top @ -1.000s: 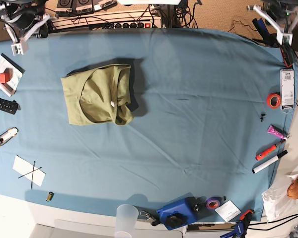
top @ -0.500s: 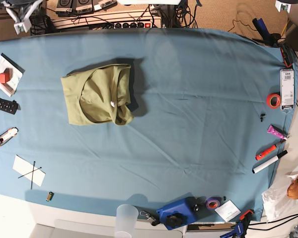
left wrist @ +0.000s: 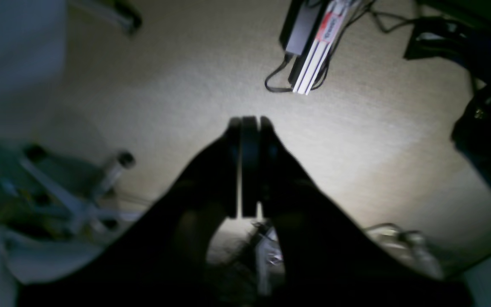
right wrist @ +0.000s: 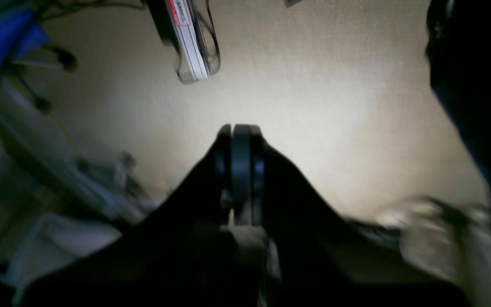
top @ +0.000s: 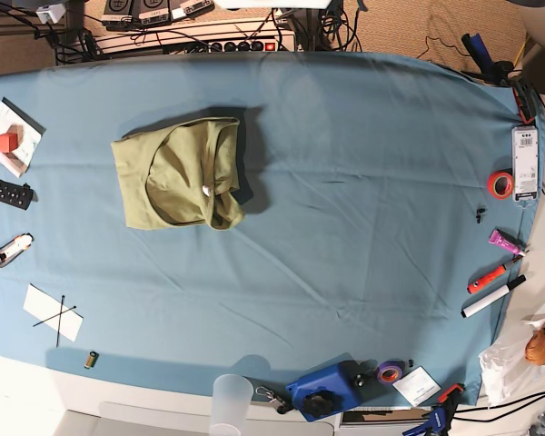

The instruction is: Layout the t-shirt on the table in an organized manner, then fold the t-shirt properly

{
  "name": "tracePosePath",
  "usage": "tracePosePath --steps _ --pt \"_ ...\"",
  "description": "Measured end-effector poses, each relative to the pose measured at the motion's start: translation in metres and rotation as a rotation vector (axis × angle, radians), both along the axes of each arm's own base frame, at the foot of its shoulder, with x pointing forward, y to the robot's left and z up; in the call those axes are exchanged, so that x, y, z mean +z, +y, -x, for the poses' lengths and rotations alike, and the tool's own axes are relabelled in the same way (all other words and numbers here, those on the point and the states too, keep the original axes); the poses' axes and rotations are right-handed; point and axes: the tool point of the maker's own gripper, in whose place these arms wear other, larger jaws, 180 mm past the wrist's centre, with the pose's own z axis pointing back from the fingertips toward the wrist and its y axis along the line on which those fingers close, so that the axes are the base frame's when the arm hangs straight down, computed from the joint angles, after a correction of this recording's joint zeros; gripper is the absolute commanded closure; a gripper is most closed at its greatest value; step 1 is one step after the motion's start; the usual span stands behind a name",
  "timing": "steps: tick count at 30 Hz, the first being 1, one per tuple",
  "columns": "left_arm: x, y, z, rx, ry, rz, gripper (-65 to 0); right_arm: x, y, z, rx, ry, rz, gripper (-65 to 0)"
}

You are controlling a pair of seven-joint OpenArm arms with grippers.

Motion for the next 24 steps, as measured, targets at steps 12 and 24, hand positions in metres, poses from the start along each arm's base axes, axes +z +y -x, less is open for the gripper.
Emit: tracePosePath --steps 12,24 --pt "-0.098 -0.002 0.031 0.156 0.088 0.052 0.0 -0.094 0.031 0.006 0.089 0.140 -0.029 0.0" --pt "-0.166 -0.023 -0.001 0.199 0.057 0.079 0.0 -0.165 0.073 0.017 0.295 0.183 -0.107 0.0"
